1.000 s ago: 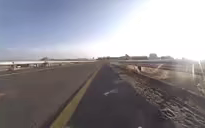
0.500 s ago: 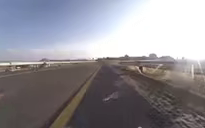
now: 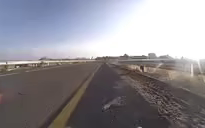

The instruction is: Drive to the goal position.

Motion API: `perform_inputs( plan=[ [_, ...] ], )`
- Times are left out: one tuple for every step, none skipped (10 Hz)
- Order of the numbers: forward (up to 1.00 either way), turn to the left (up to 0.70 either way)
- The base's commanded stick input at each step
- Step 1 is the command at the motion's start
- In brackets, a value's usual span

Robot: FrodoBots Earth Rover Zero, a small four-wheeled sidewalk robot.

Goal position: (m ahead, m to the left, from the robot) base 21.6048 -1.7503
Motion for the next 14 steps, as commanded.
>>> perform_inputs(
  plan=[
    [0.50, 0.00],
    [0.50, 0.00],
    [0.50, 0.00],
    [0.50, 0.00],
    [0.50, 0.00],
    [0.50, 0.00],
    [0.50, 0.00],
    [0.50, 0.00],
    [0.50, 0.00],
    [0.50, 0.00],
    [0.50, 0.00],
    [0.50, 0.00],
    [0.50, 0.00],
    [0.50, 0.00]
  ],
)
